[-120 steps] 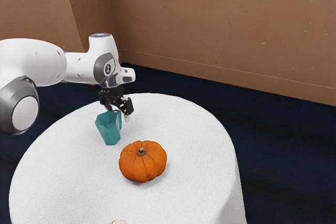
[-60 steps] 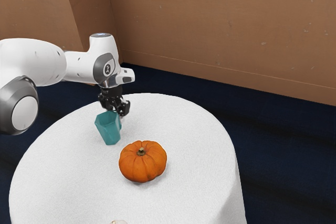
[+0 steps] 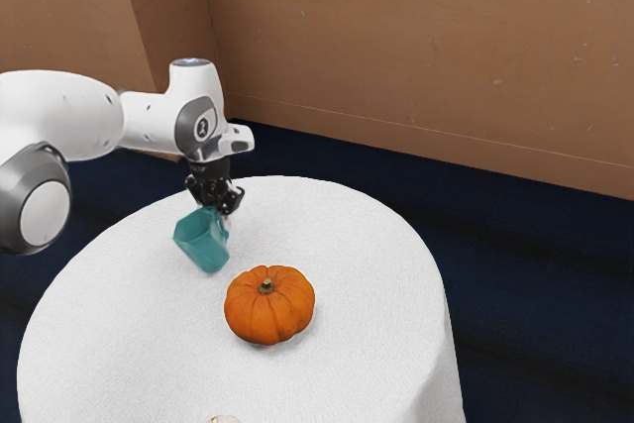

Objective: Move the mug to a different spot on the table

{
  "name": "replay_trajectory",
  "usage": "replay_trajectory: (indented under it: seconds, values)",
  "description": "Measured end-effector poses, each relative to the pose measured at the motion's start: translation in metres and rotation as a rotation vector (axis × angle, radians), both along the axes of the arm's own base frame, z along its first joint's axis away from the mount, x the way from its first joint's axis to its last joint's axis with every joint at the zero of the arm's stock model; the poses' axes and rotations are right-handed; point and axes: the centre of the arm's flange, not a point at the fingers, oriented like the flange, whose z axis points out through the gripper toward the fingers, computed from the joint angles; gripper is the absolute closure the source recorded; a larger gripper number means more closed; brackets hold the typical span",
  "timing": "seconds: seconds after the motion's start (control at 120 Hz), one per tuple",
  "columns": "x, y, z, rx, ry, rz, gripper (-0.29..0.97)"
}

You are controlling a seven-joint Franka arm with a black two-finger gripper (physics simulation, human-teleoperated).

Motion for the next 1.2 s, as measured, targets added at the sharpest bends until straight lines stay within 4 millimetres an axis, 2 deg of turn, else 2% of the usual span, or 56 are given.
replay_trajectory:
  seconds: [0.117, 0.3, 0.425, 0.533, 0.833, 0.992, 1.2]
  values:
    - [0.0, 0.0, 0.009, 0.015, -0.003, -0.004, 0.68]
    - [0.004, -0.009, 0.043, 0.058, -0.004, -0.026, 0.71]
    - [-0.01, -0.016, 0.057, 0.053, 0.081, -0.011, 0.74]
    - [-0.027, -0.016, 0.05, 0.054, 0.206, 0.025, 0.76]
    - [-0.066, -0.018, 0.003, 0.074, 0.529, 0.178, 0.78]
    - [-0.071, -0.026, -0.013, 0.052, 0.589, 0.253, 0.78]
    - [-0.068, -0.034, -0.016, -0.003, 0.575, 0.355, 0.78]
